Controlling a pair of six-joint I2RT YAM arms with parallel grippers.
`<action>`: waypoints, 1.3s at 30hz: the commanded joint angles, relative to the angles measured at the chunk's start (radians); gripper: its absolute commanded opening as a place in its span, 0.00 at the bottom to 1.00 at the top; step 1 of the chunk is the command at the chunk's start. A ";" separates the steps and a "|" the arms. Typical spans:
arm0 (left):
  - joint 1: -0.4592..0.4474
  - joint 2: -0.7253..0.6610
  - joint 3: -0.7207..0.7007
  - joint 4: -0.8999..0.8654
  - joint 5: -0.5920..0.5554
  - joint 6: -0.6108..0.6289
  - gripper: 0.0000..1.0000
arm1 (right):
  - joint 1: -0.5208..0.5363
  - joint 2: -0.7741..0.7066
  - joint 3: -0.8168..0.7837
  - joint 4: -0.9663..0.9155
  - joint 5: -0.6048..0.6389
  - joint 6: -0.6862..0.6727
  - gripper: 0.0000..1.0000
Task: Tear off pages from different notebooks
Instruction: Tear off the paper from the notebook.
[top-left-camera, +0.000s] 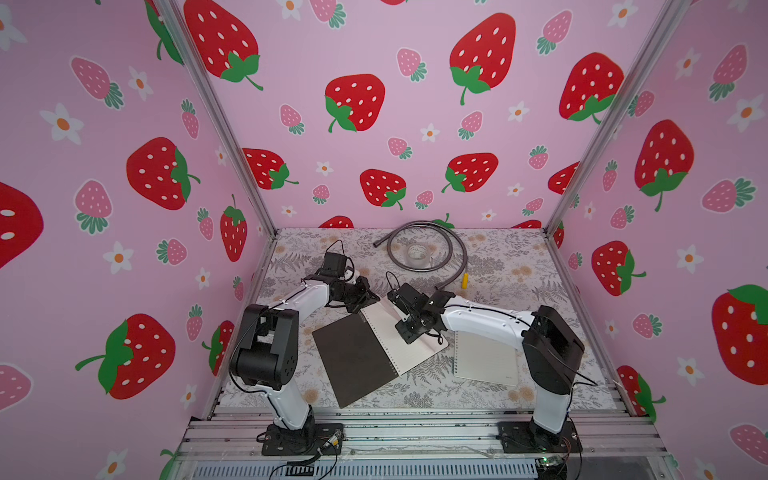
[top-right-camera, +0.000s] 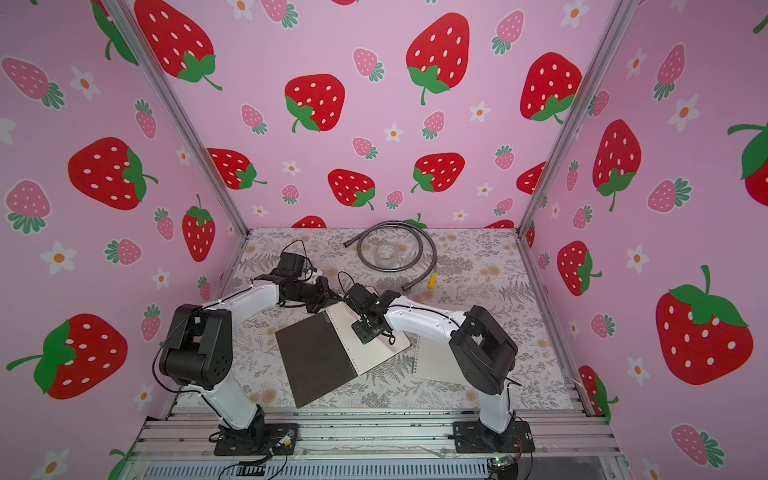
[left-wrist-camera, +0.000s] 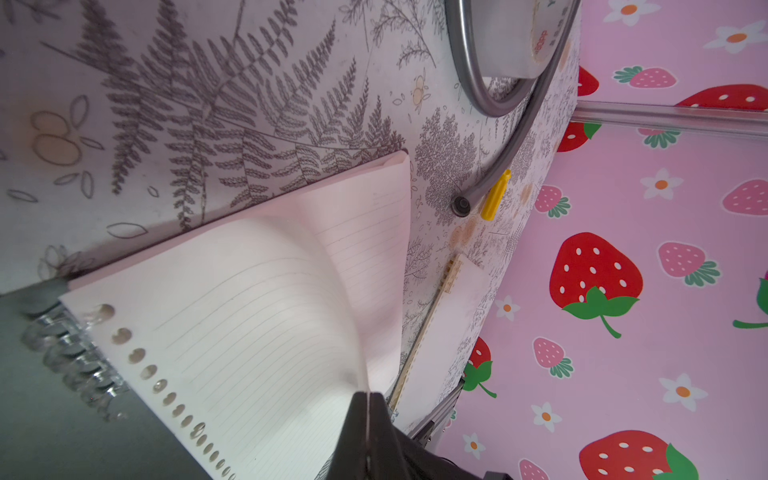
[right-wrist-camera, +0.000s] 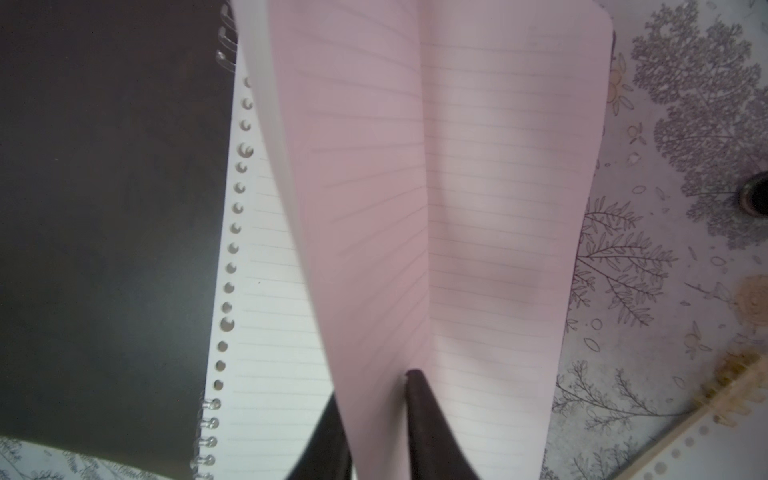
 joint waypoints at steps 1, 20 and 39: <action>-0.002 0.003 0.006 -0.024 0.002 0.019 0.00 | -0.001 -0.061 0.023 0.034 0.010 -0.014 0.46; -0.015 0.012 0.027 -0.053 -0.008 0.035 0.00 | 0.020 0.039 0.242 0.035 -0.145 -0.105 0.37; -0.025 0.013 0.044 -0.070 -0.013 0.042 0.00 | 0.016 0.140 0.302 0.038 -0.116 -0.109 0.29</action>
